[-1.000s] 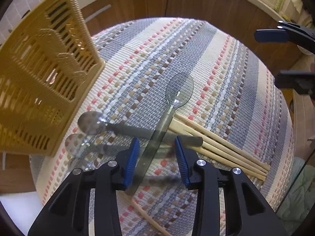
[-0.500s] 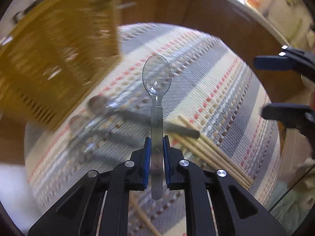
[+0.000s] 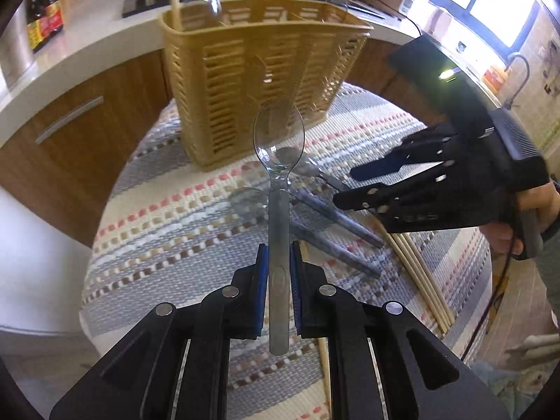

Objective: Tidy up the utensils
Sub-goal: 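Grasp a clear spoon with the left gripper while the right gripper grasps another clear spoon, then lift both clear spoons over the tan basket while both grippers open to release them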

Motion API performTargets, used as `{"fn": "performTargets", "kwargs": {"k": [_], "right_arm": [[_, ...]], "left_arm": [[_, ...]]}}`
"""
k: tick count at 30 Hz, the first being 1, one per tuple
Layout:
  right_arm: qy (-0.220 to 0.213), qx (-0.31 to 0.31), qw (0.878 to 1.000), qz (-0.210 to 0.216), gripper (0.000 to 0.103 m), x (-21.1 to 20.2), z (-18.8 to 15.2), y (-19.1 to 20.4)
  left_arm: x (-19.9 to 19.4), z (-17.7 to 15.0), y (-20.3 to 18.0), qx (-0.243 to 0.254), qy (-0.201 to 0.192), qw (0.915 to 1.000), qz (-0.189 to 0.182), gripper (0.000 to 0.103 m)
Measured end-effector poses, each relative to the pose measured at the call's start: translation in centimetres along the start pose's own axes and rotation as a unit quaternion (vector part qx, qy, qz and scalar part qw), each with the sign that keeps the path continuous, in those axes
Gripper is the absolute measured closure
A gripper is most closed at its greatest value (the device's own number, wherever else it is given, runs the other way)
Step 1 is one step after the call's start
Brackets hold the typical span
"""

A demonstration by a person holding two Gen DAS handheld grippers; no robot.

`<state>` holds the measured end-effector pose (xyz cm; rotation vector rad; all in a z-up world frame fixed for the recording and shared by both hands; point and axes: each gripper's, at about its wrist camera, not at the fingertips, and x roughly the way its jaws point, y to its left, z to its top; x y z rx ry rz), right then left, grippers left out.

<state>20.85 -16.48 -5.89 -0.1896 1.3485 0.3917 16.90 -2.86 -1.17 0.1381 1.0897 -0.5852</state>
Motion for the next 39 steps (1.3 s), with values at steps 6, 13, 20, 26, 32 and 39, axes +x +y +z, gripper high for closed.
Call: {"fn": "performTargets", "kwargs": {"k": [6,13,20,26,32,39], "right_arm": [[0.014,0.005,1.000,-0.017,0.087,0.8,0.3,-0.1],[-0.010,0.002,1.000,-0.009,0.093,-1.1,-1.7,-0.5],[-0.131,-0.029,0.990,0.043,0.093,-9.4,-5.7,0.2],[-0.285,-0.041,0.957,0.039,0.093,-18.0,-6.3,0.6],[-0.413,-0.023,0.910,0.012,0.093,-21.9,-4.3,-0.6],[-0.505,-0.001,0.863,-0.015,0.093,-20.5,-1.2,-3.0]], "left_arm": [[-1.3,-0.7,0.0,-0.001,-0.011,0.9999,-0.003,0.093],[-3.4,-0.4,-0.1,-0.007,-0.045,0.9990,-0.003,0.093],[-9.0,0.9,-1.5,-0.004,-0.143,0.9896,-0.008,0.093],[-13.4,4.2,-2.8,-0.009,-0.254,0.9667,0.024,0.093],[-13.8,7.0,-2.8,-0.028,-0.344,0.9374,0.047,0.093],[-11.5,8.1,-0.3,-0.076,-0.431,0.8977,0.048,0.093]]}}
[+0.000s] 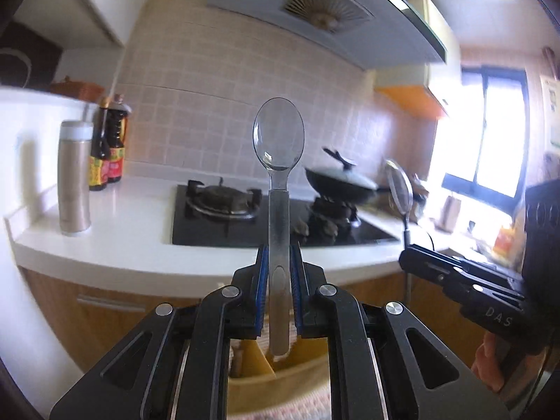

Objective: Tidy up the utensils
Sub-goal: 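Lift both clear spoons over the tan basket while both grippers open to release them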

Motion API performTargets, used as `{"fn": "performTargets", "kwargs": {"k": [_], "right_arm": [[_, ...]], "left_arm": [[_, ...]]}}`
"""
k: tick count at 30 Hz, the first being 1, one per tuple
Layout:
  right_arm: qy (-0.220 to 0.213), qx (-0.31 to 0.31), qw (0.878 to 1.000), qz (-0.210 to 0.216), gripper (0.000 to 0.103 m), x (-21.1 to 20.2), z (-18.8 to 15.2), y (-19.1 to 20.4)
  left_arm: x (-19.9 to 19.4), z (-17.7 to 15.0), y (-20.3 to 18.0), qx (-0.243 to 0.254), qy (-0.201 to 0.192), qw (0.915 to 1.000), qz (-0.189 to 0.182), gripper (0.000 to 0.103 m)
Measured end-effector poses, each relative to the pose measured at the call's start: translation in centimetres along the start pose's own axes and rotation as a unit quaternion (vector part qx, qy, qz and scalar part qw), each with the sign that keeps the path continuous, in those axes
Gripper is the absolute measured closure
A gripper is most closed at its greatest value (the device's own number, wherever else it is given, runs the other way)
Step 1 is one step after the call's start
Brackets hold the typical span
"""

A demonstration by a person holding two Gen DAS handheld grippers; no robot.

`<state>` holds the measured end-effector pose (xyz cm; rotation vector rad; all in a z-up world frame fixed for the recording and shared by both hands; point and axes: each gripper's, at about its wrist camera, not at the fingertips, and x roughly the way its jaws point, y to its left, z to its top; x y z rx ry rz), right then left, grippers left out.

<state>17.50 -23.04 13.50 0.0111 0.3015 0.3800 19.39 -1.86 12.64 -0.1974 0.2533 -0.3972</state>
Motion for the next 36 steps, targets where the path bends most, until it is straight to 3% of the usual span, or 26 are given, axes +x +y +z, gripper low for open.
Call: {"fn": "performTargets", "kwargs": {"k": [3,11,21,26,32,36], "right_arm": [[-0.010,0.025,1.000,0.008,0.093,2.3,-0.3,-1.8],[-0.015,0.055,0.998,0.008,0.093,6.8,-3.1,-4.5],[-0.021,0.056,0.998,0.010,0.092,7.7,-4.8,-4.8],[-0.015,0.063,0.998,0.019,0.087,6.8,-5.2,-5.0],[-0.007,0.065,0.997,0.029,0.085,4.5,-5.4,-4.6],[0.005,0.067,0.997,0.041,0.084,2.5,-5.4,-4.2]], "left_arm": [[1.5,-0.8,1.1,-0.026,-0.005,0.9997,0.002,0.093],[4.3,-3.1,2.5,-0.031,-0.005,0.9994,0.014,0.093],[5.1,-5.2,3.1,-0.021,-0.010,0.9996,0.014,0.092],[4.6,-5.6,3.4,-0.024,-0.005,0.9997,0.008,0.071],[2.8,-5.2,2.8,-0.011,0.004,0.9999,-0.001,0.059],[1.2,-4.8,2.7,-0.010,0.010,0.9999,-0.005,0.057]]}}
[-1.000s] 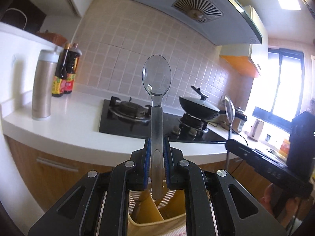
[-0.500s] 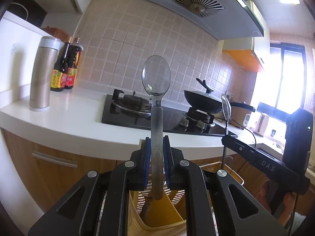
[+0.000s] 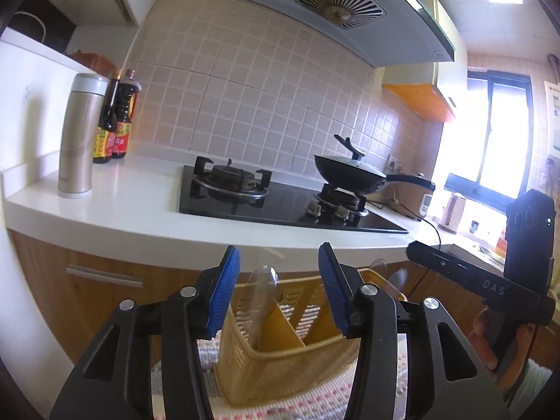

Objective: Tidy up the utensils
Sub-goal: 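Lift both clear spoons over the tan basket while both grippers open to release them, then grasp a wooden chopstick with the left gripper while the right gripper grasps another chopstick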

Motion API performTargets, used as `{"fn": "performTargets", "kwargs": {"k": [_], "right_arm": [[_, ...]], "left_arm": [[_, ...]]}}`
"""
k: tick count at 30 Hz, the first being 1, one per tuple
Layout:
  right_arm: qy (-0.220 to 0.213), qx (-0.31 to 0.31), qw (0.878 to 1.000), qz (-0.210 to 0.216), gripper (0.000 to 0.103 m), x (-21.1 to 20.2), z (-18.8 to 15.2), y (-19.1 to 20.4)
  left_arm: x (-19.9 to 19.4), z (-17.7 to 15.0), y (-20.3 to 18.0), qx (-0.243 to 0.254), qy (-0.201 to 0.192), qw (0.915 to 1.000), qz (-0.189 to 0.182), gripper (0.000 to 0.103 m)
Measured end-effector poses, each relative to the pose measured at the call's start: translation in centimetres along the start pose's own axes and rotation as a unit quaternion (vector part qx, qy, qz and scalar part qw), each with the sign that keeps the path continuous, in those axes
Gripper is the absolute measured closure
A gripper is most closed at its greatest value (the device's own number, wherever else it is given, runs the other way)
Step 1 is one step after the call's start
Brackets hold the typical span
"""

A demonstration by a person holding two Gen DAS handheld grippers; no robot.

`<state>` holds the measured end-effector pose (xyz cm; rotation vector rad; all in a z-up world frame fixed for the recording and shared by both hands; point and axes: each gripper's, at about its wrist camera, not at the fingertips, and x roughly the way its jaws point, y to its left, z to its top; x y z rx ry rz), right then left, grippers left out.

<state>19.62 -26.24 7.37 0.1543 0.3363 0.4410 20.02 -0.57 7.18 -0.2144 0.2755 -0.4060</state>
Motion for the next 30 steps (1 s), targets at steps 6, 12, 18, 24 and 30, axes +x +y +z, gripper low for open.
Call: {"fn": "performTargets", "kwargs": {"k": [6,12,18,24,30], "right_arm": [[0.025,-0.009,0.999,0.024,0.067,-3.9,-0.3,1.6],[0.079,-0.002,0.996,0.046,0.054,-7.3,-1.2,2.7],[0.238,-0.001,0.971,-0.011,0.054,-7.3,-4.6,3.8],[0.396,0.035,0.916,-0.061,0.055,-6.2,-10.7,2.9],[0.457,0.080,0.884,-0.061,0.067,-5.4,-14.6,1.6]], "left_arm": [[-3.9,0.9,0.4,-0.019,0.007,0.9998,-0.008,0.045],[-7.1,0.9,-1.0,0.003,0.067,0.9976,-0.017,0.026],[-8.3,-1.8,-2.7,0.045,0.161,0.9859,0.002,0.026],[-8.4,-7.3,-3.1,0.057,0.261,0.9637,0.012,0.028],[-6.8,-12.9,-2.6,0.042,0.358,0.9328,0.005,0.050]]}}
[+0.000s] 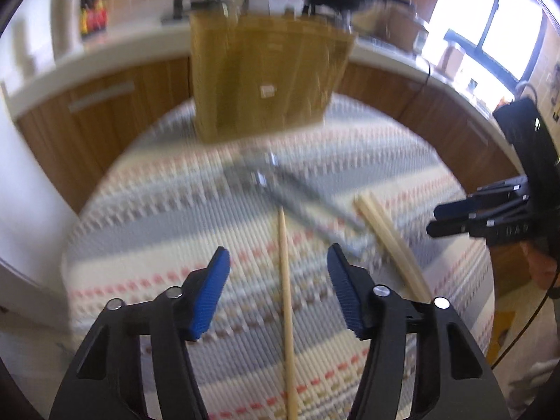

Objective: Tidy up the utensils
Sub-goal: 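Grasp a wooden chopstick with the left gripper while the right gripper grasps another chopstick, then carry both chopsticks over the tan basket while both grippers open to drop them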

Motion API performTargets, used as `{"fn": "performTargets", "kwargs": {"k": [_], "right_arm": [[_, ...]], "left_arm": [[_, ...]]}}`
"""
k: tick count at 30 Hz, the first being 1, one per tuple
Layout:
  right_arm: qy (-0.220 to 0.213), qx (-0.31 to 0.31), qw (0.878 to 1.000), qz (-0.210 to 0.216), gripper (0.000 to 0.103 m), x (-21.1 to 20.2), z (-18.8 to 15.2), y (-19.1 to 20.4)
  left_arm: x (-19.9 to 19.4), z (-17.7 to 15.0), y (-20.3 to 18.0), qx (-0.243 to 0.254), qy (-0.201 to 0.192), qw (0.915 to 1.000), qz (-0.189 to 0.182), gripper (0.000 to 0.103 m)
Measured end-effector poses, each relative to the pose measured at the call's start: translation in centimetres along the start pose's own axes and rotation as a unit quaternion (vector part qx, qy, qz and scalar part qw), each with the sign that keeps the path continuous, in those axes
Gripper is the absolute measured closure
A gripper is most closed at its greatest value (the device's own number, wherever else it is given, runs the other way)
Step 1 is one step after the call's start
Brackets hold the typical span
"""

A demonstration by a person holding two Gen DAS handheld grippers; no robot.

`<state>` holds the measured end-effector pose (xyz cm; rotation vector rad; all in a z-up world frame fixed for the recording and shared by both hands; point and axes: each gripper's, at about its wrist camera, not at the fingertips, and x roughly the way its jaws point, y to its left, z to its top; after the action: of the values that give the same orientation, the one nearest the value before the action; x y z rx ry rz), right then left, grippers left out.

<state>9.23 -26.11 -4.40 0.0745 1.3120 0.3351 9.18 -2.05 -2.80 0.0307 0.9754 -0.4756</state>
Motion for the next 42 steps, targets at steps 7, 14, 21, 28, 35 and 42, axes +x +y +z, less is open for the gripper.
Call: {"fn": "performTargets", "kwargs": {"k": [7,14,21,28,35,42], "right_arm": [[0.032,0.019,0.999,0.004,0.075,2.7,-0.3,0.0],[0.034,0.012,0.999,-0.008,0.083,3.8,-0.1,0.7],[0.034,-0.008,0.999,-0.040,0.084,4.4,-0.6,2.6],[0.047,-0.034,0.996,-0.065,0.084,5.0,-2.2,4.9],[0.073,-0.083,0.990,-0.086,0.098,6.4,-2.7,7.4],[0.063,-0.081,0.992,-0.068,0.099,6.4,-1.8,6.8]], "left_arm": [[2.6,-1.3,-0.1,0.009,0.049,0.9987,-0.005,0.065],[3.6,-1.0,-0.9,0.035,0.065,0.9971,0.018,0.065],[5.0,-0.9,-2.0,0.054,0.084,0.9941,0.043,0.065],[5.4,-1.3,-3.3,0.094,0.108,0.9868,0.075,0.066],[5.6,-0.6,-4.3,0.104,0.131,0.9816,0.092,0.097],[5.1,-0.6,-2.9,0.054,0.114,0.9890,0.077,0.099]]}}
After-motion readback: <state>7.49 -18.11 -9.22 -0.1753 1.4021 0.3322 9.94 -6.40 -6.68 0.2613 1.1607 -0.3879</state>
